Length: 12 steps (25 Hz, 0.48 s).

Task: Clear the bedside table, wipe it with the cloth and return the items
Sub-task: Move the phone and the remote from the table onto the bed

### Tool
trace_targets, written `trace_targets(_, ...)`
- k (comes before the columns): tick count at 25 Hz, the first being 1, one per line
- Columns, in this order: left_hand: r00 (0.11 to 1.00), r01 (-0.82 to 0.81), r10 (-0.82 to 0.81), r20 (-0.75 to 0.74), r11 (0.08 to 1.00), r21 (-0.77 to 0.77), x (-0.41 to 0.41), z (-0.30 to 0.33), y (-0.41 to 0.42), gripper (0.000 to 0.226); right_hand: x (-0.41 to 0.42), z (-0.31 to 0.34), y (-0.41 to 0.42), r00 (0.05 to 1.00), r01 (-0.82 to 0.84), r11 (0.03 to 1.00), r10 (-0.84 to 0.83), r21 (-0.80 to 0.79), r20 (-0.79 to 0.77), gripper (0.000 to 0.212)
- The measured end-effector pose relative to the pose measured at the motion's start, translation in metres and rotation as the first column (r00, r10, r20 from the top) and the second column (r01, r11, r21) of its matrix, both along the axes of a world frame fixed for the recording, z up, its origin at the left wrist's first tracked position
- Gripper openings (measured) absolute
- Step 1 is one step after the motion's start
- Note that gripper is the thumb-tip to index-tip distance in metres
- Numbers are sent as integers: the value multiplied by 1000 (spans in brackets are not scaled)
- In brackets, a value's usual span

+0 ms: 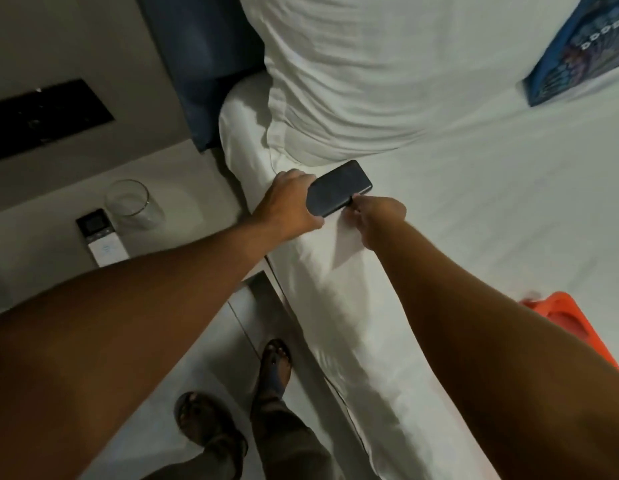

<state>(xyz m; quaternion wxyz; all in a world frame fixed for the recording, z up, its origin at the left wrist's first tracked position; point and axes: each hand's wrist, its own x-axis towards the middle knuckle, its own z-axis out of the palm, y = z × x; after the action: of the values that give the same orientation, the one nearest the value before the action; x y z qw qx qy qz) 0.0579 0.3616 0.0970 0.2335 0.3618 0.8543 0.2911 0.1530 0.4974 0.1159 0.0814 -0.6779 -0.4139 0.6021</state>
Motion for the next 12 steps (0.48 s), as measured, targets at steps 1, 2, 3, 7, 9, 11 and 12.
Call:
trace_targets(1,1000,11,-11,9,1000,15,-1,2,-8,62,2,5,-3,1000,-9,999,9,44,-1,19)
trace_targets(2,1000,-3,2,21,1000,30,-4,6,-21,75,3,11,-9,1000,-12,992,14,129,-17,18)
trace_targets(3,998,-49,47,39,998,46,-11,7,-41,85,2,14,-20,999,-14,971,26,241,-46,17)
trace_targets(7,929,-368,368,40,930,-22,-38,-8,-181,82,-33,10,-94,957,-122,935,199,332,-210,6)
trace_targets(9,818,-566,575,24,811,-147,-49,-20,-259,78,-69,-10,-148,909,-292,925,347,243,-230,8)
trace_targets(11,687,-697,726,20,667,-262,-54,-32,-318,75,-106,-32,-205,862,-429,894,448,130,-239,19)
trace_targets(12,644,-726,764,31,624,-290,-56,-40,-334,77,-121,-42,-227,850,-467,881,470,73,-240,21)
